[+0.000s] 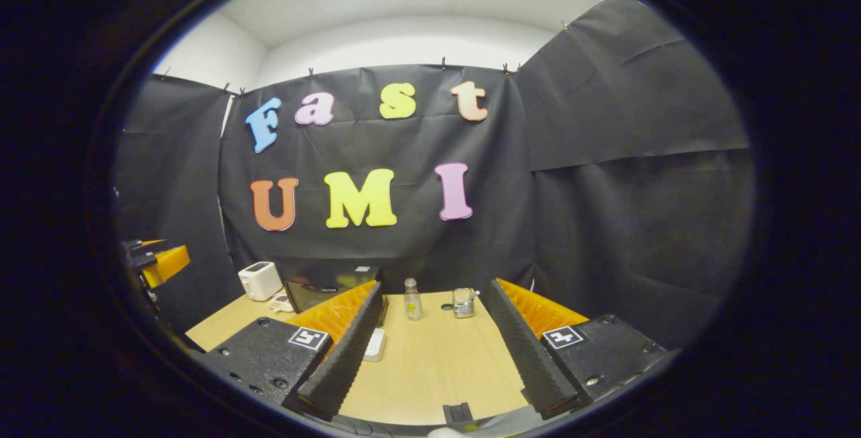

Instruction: Open the electric oven with the left hand, put the food in, and close the electric oven.

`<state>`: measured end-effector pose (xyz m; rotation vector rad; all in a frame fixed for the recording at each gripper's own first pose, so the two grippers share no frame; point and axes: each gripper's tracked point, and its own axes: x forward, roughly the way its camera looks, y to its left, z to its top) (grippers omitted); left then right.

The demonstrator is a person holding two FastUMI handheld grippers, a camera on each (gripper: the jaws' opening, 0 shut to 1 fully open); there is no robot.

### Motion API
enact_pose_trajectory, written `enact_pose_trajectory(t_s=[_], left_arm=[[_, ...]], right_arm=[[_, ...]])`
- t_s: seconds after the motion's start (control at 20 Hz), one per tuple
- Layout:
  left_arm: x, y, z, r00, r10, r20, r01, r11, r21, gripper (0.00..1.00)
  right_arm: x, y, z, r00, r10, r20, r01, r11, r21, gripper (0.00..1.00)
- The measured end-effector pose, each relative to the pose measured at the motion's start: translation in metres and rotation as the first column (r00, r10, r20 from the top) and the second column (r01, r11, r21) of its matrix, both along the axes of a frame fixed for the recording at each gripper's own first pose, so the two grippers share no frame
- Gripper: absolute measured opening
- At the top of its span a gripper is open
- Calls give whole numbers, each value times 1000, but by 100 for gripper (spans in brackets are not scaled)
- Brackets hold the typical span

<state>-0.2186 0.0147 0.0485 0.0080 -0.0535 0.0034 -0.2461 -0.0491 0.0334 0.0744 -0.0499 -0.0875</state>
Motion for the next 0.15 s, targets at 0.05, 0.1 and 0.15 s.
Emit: enact_pose_trajectory(t_s=[0.05,0.1,0.15], left_arm=[[-1,2,-1,1000,-1,-1,1,1000,-4,96],[-2,4,-2,1000,-4,-1,4,1000,-7,96],[-3,7,0,1000,-2,2,2,1000,-10,96]], right_arm=[[-1,3,2,1000,-2,-1,2,1000,-4,100],[-1,7,3,1000,-3,2,3,1000,-7,96],[0,10,4,1000,-2,2,2,1000,-6,96]])
